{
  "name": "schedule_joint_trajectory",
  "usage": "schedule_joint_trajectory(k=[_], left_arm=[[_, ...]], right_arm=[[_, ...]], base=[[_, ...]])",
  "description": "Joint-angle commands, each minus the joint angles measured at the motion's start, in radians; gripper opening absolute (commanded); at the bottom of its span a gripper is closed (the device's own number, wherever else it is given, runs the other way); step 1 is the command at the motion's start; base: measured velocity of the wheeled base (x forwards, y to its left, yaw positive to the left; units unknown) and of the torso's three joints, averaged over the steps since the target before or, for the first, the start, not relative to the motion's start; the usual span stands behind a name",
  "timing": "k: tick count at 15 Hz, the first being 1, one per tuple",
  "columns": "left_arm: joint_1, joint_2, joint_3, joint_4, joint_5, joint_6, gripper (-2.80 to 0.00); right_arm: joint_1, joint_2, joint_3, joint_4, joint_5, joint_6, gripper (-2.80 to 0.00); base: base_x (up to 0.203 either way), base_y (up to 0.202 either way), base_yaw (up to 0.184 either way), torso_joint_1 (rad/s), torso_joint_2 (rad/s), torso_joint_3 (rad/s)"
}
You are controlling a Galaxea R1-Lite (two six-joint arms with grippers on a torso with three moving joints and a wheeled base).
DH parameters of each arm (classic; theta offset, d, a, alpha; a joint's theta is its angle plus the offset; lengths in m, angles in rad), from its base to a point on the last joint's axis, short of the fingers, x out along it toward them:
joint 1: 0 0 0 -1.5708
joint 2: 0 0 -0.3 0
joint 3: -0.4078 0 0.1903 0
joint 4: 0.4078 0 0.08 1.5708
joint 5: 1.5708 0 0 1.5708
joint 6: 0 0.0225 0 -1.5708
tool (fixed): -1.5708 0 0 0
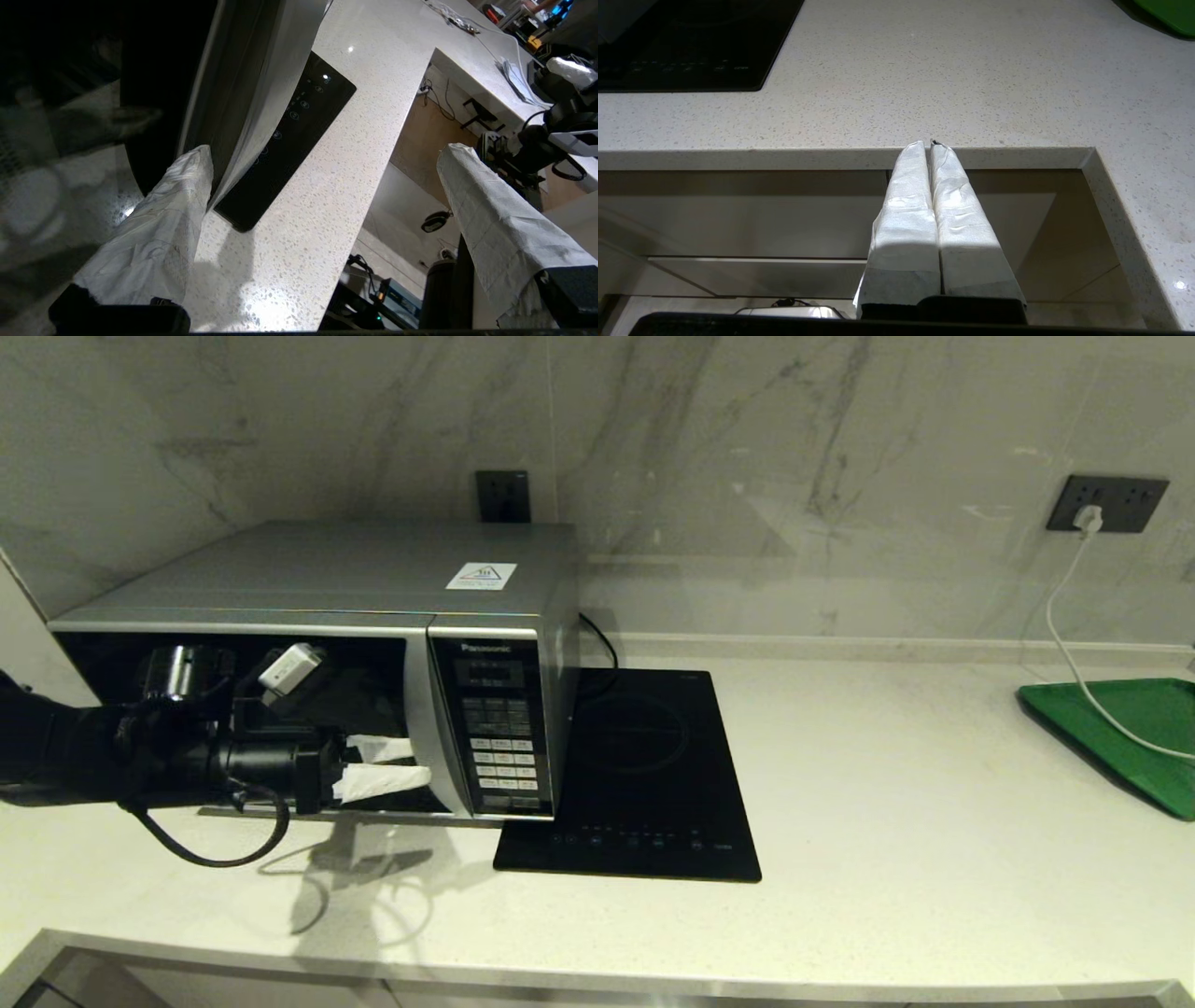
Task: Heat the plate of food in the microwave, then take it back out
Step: Open the microwave oven
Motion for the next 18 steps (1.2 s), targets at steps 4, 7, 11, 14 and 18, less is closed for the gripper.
schedule_joint_trajectory(k=[4, 7, 11, 14, 18], left_arm=[[-0.018, 0.014, 0.01, -0.005, -0.012, 0.02, 0.0], [-0.038, 0.03, 0.008, -0.028, -0.013, 0.045, 0.0], [-0.045, 0.037, 0.01, -0.046, -0.014, 0.063, 0.0], [-0.062, 0.045, 0.01, -0.044, -0.015, 0.072, 0.0], [-0.059, 0.036, 0.016, -0.036, -0.044, 0.051, 0.0]], right_arm=[[0.0, 0.0, 0.0, 0.002, 0.0, 0.0, -2.8], [0.0, 0.0, 0.0, 0.001, 0.0, 0.0, -2.8], [0.0, 0.001, 0.0, 0.001, 0.0, 0.0, -2.8], [0.0, 0.002, 0.0, 0.002, 0.0, 0.0, -2.8], [0.0, 0.0, 0.0, 0.002, 0.0, 0.0, -2.8]], base=[[0.0, 0.0, 0.0, 0.0, 0.0, 0.0], [0.0, 0.0, 0.0, 0.0, 0.0, 0.0], [0.0, 0.0, 0.0, 0.0, 0.0, 0.0], [0.0, 0.0, 0.0, 0.0, 0.0, 0.0], [0.0, 0.0, 0.0, 0.0, 0.0, 0.0]])
